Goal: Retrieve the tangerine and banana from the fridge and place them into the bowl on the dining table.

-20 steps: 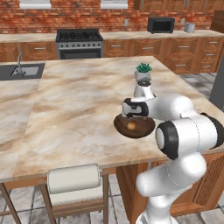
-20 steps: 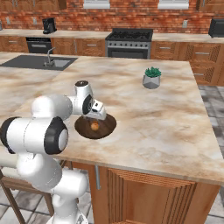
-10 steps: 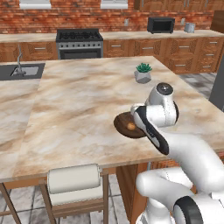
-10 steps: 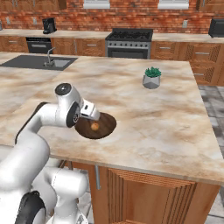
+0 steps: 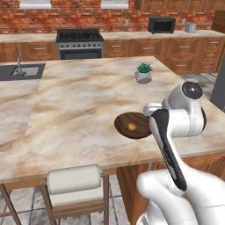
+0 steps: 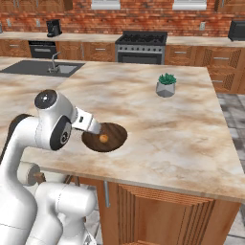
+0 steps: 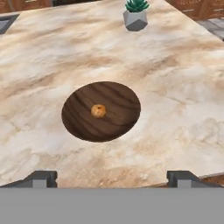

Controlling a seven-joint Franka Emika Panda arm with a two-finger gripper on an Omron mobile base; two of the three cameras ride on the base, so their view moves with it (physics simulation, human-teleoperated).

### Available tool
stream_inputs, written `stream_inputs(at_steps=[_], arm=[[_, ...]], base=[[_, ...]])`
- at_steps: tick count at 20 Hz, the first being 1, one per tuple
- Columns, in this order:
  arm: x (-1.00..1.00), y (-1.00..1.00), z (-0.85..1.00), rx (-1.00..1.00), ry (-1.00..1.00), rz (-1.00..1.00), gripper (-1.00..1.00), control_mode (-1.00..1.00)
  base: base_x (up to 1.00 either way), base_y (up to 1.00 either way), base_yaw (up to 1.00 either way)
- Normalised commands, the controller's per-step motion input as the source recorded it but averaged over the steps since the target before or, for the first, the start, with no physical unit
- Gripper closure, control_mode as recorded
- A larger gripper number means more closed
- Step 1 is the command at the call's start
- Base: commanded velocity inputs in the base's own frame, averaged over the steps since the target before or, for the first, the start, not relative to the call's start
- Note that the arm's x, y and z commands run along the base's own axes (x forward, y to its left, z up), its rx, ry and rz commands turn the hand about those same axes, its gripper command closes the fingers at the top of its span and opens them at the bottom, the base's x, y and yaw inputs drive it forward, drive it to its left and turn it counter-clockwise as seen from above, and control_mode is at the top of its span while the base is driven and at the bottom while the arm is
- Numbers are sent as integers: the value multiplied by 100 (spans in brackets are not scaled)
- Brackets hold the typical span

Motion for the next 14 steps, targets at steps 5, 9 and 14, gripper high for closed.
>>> stream_inputs(at_steps=[5,9,14], arm=[[-82,0,7,0,0,0,-100,-100],[-71,2,0,0,0,0,-100,-100],[-56,1,0,0,0,3,-100,-100]], base=[[0,0,0],[0,0,0],[0,0,0]])
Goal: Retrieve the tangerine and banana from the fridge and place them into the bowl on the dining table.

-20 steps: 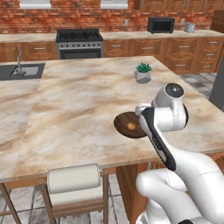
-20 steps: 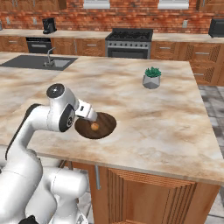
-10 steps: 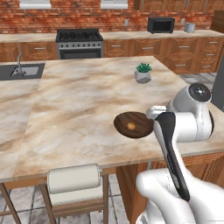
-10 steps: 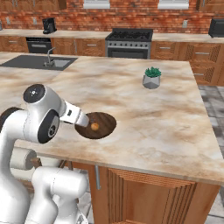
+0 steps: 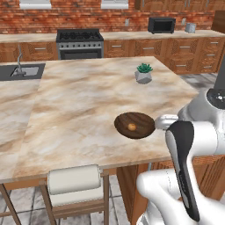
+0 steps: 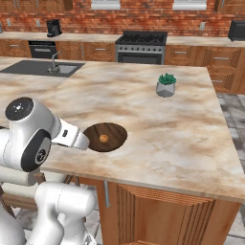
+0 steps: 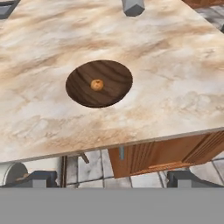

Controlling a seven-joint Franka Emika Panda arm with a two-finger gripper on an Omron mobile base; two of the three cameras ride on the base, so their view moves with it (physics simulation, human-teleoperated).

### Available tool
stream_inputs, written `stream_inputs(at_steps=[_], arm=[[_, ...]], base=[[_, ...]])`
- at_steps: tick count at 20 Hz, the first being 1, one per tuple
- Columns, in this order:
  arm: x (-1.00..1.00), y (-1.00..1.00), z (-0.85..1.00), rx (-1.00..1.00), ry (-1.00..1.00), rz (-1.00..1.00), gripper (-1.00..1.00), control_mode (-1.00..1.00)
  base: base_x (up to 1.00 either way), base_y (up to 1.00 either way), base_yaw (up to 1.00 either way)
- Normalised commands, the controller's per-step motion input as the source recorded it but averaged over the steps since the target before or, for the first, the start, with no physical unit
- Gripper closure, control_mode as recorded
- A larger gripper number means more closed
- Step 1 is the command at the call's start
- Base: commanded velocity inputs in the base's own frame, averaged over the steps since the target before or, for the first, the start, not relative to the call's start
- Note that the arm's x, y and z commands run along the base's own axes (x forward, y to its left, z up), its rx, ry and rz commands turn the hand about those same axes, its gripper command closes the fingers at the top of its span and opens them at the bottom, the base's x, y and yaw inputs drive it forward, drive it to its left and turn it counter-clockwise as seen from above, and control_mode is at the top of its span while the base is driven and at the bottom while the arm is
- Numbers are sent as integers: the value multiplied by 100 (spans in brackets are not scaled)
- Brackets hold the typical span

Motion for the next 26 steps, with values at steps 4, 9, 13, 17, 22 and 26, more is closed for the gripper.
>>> stream_inputs(at_steps=[4,9,13,17,22,26], arm=[[-38,0,0,0,0,3,-100,-100],[-22,0,0,0,0,1,-100,-100],[0,0,0,0,0,0,-100,100],[0,0,0,0,0,0,-100,100],[0,0,0,0,0,0,-100,100],[0,0,0,0,0,0,-100,100]], base=[[0,0,0],[0,0,0],[-32,-6,0],[-48,-56,-6],[-58,-96,-15],[-21,-100,-23]])
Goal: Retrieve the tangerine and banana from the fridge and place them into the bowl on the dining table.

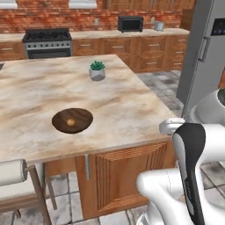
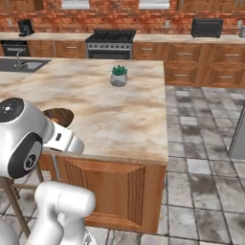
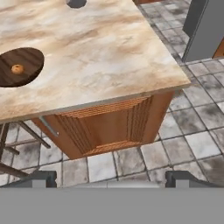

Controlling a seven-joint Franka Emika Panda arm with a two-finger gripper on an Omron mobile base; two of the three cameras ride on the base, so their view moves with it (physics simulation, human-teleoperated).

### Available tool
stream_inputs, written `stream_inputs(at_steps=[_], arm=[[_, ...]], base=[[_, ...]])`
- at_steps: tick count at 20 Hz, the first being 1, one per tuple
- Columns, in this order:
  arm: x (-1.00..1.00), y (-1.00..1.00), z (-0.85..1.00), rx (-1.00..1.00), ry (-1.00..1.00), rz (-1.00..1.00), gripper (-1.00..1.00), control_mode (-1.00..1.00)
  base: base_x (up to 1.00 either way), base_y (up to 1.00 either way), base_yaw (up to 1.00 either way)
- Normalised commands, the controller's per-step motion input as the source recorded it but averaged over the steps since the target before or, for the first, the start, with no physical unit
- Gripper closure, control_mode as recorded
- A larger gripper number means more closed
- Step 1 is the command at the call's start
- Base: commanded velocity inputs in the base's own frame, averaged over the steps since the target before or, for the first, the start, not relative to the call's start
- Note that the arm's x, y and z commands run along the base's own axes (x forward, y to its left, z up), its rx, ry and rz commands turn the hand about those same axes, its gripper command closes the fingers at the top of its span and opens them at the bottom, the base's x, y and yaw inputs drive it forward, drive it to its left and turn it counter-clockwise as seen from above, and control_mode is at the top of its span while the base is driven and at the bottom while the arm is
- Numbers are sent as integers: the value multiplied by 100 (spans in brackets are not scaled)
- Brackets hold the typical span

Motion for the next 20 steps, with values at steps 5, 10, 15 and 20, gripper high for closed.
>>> stream_inputs(at_steps=[5,10,15,20], arm=[[0,0,0,0,0,0,-100,100],[0,0,0,0,0,0,-100,100],[0,0,0,0,0,0,-100,100],[0,0,0,0,0,0,-100,100]], base=[[-1,-100,-24],[5,-100,-18],[30,-100,-11],[55,-100,0]])
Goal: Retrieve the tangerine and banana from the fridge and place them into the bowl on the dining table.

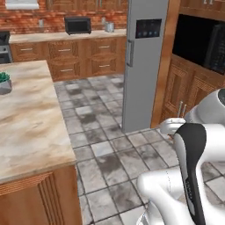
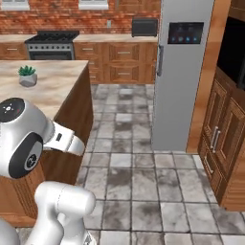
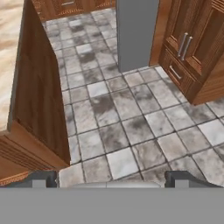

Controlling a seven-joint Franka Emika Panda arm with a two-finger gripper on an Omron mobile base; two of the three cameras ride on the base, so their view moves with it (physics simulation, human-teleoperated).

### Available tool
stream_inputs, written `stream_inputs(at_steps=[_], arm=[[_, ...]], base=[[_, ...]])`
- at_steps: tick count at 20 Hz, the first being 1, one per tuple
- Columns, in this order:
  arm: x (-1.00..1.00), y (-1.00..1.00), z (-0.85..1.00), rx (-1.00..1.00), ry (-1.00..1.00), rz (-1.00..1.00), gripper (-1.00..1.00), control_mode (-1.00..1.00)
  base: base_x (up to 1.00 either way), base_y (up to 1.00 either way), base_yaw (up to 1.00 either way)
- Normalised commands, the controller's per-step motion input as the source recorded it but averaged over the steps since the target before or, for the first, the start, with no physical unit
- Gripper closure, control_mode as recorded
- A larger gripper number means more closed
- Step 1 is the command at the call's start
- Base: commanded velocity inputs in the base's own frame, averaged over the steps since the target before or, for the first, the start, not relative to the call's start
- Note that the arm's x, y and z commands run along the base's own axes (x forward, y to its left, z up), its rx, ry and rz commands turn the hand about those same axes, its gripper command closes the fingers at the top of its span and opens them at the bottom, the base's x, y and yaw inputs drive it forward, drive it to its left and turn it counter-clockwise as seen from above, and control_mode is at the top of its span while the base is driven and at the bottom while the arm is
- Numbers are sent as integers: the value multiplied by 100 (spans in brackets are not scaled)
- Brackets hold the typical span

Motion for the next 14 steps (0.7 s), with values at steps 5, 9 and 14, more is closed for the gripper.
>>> stream_inputs(at_steps=[5,9,14], arm=[[0,0,0,0,0,0,-100,100],[0,0,0,0,0,0,-100,100],[0,0,0,0,0,0,-100,100]], base=[[79,-43,12],[100,11,19],[100,50,4]])
